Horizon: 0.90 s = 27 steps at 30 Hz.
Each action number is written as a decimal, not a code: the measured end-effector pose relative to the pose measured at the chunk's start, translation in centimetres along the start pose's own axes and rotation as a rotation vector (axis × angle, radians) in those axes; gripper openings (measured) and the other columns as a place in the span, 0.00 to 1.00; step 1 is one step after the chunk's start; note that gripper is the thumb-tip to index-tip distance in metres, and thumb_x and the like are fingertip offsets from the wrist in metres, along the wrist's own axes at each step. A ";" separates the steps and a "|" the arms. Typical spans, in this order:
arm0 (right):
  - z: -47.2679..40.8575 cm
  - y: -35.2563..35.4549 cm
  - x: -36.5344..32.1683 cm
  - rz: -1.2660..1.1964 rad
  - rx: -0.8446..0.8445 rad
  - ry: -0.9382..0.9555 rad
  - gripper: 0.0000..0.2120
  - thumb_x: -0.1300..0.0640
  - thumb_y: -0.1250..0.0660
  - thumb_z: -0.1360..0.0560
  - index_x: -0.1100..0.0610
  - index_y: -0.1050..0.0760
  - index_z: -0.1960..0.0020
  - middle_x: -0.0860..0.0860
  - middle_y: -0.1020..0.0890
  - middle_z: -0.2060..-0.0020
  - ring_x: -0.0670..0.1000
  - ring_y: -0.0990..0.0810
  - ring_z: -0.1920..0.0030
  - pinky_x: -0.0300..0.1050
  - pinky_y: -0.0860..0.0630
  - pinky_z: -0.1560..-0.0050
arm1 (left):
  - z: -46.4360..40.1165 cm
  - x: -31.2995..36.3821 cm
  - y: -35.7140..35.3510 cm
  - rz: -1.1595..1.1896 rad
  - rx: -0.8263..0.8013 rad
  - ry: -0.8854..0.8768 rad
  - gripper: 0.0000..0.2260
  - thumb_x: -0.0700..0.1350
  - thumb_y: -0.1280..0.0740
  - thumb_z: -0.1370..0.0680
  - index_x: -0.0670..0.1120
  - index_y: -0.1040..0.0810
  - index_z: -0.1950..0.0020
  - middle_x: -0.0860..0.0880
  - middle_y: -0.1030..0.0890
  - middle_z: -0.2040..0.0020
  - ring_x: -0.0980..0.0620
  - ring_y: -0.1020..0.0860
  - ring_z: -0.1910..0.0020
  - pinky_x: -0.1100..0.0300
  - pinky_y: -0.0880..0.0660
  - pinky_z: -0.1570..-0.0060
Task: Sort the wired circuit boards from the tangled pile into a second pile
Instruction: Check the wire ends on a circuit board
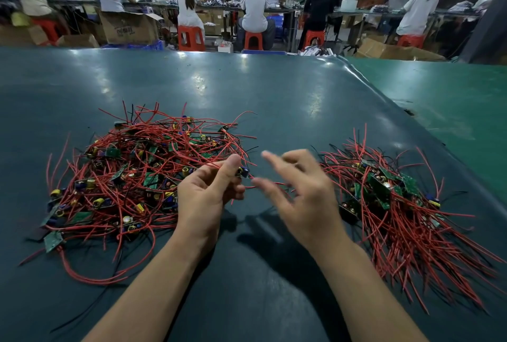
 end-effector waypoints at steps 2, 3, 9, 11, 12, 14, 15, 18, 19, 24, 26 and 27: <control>0.3 -1.3 -0.8 -0.122 -0.103 0.024 0.22 0.54 0.25 0.28 0.61 0.21 0.36 0.53 0.22 0.55 0.42 0.27 0.57 0.35 0.27 0.53 | 0.0 0.0 -0.2 -0.036 -0.065 -0.020 0.18 0.62 0.20 0.39 0.49 0.15 0.63 0.50 0.20 0.69 0.55 0.24 0.70 0.64 0.26 0.67; 0.3 -1.6 -0.9 -0.137 -0.117 0.029 0.22 0.57 0.25 0.28 0.61 0.22 0.35 0.52 0.21 0.56 0.41 0.27 0.58 0.35 0.26 0.54 | 0.1 0.0 -0.3 -0.046 -0.096 -0.036 0.22 0.66 0.22 0.40 0.49 0.14 0.62 0.50 0.20 0.68 0.54 0.24 0.68 0.63 0.27 0.65; -0.1 -1.1 0.0 -0.645 0.011 -0.408 0.10 0.64 0.30 0.25 0.53 0.20 0.46 0.46 0.18 0.62 0.44 0.21 0.65 0.38 0.23 0.62 | 0.3 0.0 -0.8 -0.079 -0.154 -0.086 0.21 0.65 0.30 0.32 0.50 0.13 0.52 0.49 0.19 0.59 0.52 0.26 0.59 0.58 0.31 0.59; -0.2 -0.9 0.5 -1.085 0.069 -0.651 0.07 0.63 0.30 0.26 0.55 0.21 0.49 0.50 0.19 0.67 0.47 0.24 0.72 0.39 0.26 0.73 | 0.1 0.0 -0.6 -0.076 -0.109 -0.066 0.17 0.60 0.32 0.30 0.49 0.13 0.54 0.48 0.17 0.59 0.51 0.23 0.58 0.58 0.29 0.56; -0.3 -0.8 0.7 -1.249 0.057 -0.740 0.09 0.63 0.30 0.28 0.56 0.22 0.48 0.52 0.19 0.67 0.47 0.24 0.73 0.38 0.28 0.75 | 0.0 0.0 -0.6 -0.065 -0.094 -0.042 0.15 0.58 0.31 0.29 0.48 0.13 0.55 0.47 0.17 0.60 0.51 0.21 0.59 0.56 0.28 0.55; -0.4 -0.6 1.0 -1.349 -0.029 -0.861 0.13 0.60 0.28 0.30 0.56 0.23 0.47 0.53 0.19 0.68 0.47 0.26 0.74 0.37 0.30 0.77 | 0.1 -0.2 -0.8 0.002 -0.118 0.074 0.16 0.57 0.31 0.29 0.45 0.14 0.58 0.45 0.17 0.63 0.49 0.19 0.63 0.56 0.26 0.56; -0.3 -0.6 0.9 -1.320 -0.087 -0.894 0.13 0.58 0.29 0.32 0.55 0.23 0.47 0.53 0.19 0.68 0.47 0.26 0.76 0.37 0.31 0.78 | 0.3 -0.4 -0.9 0.055 -0.164 0.165 0.19 0.59 0.30 0.31 0.43 0.14 0.59 0.44 0.17 0.64 0.49 0.19 0.64 0.57 0.24 0.58; 0.1 -1.4 0.8 -1.259 -0.255 -0.951 0.12 0.54 0.31 0.33 0.55 0.22 0.51 0.53 0.20 0.71 0.48 0.28 0.78 0.36 0.34 0.78 | 1.2 -0.8 -1.6 0.245 -0.416 0.434 0.31 0.67 0.31 0.33 0.38 0.15 0.53 0.39 0.16 0.56 0.41 0.19 0.56 0.48 0.25 0.47; 0.2 -1.5 0.7 -1.281 -0.286 -0.962 0.11 0.53 0.32 0.32 0.54 0.21 0.51 0.53 0.21 0.72 0.48 0.27 0.78 0.36 0.35 0.78 | 1.4 -0.7 -1.7 0.306 -0.501 0.489 0.35 0.69 0.33 0.32 0.36 0.16 0.50 0.38 0.16 0.52 0.39 0.20 0.52 0.44 0.29 0.42; 0.3 -1.2 0.8 -1.307 -0.267 -0.929 0.10 0.55 0.30 0.31 0.51 0.18 0.50 0.54 0.17 0.66 0.45 0.27 0.77 0.34 0.35 0.81 | 1.5 -1.2 -1.9 0.236 -0.470 0.551 0.29 0.64 0.34 0.30 0.37 0.17 0.52 0.39 0.16 0.57 0.43 0.18 0.57 0.53 0.21 0.56; 0.5 -1.7 0.7 -1.214 -0.270 -0.916 0.12 0.55 0.30 0.31 0.52 0.19 0.48 0.55 0.16 0.64 0.45 0.28 0.79 0.33 0.37 0.82 | 1.6 -1.7 -2.6 0.092 -0.443 0.491 0.24 0.61 0.35 0.28 0.40 0.18 0.51 0.40 0.18 0.60 0.44 0.19 0.61 0.55 0.22 0.58; 0.6 -1.9 0.7 -1.184 -0.267 -0.914 0.12 0.55 0.30 0.31 0.53 0.18 0.48 0.56 0.17 0.64 0.45 0.29 0.79 0.33 0.38 0.83 | 1.8 -1.8 -2.9 0.032 -0.454 0.458 0.22 0.60 0.36 0.27 0.41 0.18 0.51 0.41 0.19 0.61 0.45 0.20 0.63 0.58 0.22 0.61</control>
Point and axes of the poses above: each hand's wrist, its own z-axis away from the middle knuckle, its own y-axis out of the back of the hand, x = y × z, the point moved 5 cm from there along -z, towards the middle knuckle
